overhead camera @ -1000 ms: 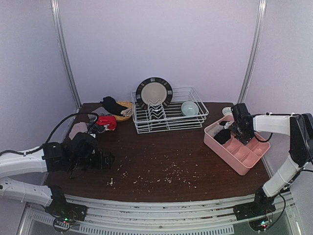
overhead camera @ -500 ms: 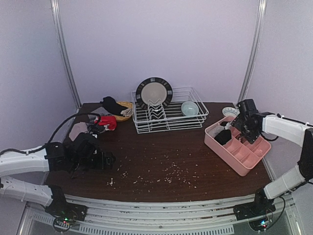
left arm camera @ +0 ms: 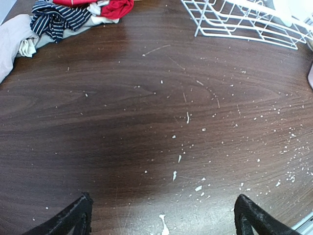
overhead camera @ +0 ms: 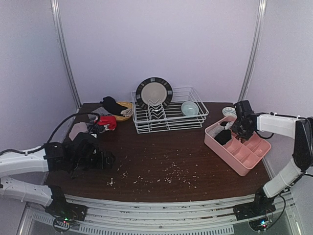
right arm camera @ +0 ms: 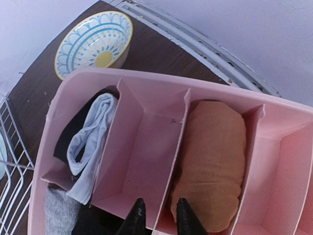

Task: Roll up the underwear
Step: Reset both arms

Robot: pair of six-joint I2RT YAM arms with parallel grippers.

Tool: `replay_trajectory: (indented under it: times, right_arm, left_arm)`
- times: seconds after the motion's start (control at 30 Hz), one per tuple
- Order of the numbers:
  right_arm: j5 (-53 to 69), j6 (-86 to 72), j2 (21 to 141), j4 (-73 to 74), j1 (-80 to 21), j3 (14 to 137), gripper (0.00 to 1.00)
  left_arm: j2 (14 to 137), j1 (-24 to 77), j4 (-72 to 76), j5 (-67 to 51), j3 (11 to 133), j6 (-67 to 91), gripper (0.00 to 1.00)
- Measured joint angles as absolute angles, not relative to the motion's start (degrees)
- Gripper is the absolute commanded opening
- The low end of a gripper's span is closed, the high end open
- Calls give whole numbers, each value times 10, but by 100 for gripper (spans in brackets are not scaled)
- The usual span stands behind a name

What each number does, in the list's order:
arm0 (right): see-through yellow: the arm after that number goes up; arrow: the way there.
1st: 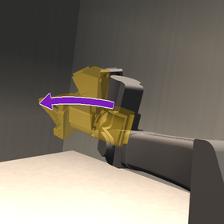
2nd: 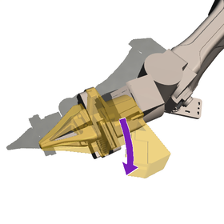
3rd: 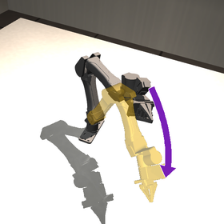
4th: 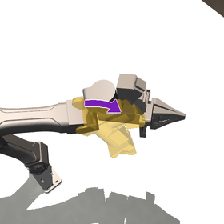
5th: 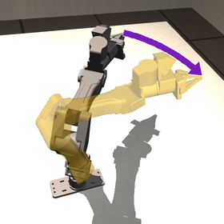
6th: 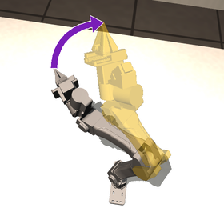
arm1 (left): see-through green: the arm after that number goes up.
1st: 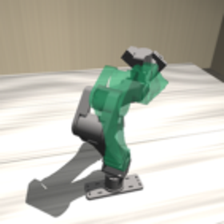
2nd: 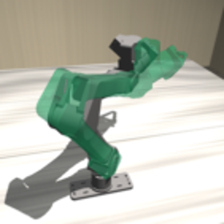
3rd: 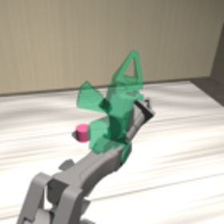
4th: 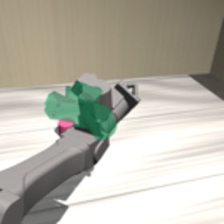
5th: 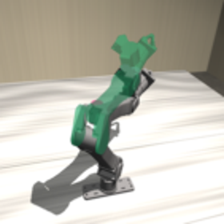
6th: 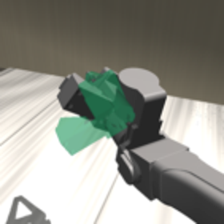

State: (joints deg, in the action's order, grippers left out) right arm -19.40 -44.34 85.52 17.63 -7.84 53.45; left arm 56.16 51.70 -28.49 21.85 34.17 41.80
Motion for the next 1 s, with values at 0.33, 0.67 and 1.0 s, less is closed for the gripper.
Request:
replay_trajectory:
  times: [0.33,0.67,1.0]
  right_arm:
    - [-153,-339,625,93,-190,456,100]
    - [-388,-239,501,-50,-462,362,100]
    - [-512,-13,504,-293,-413,161,100]
  left_arm:
    - [540,489,-298,231,353,365,98]
    - [511,337,-284,226,399,349,98]
    - [519,293,-63,425,241,146,98]
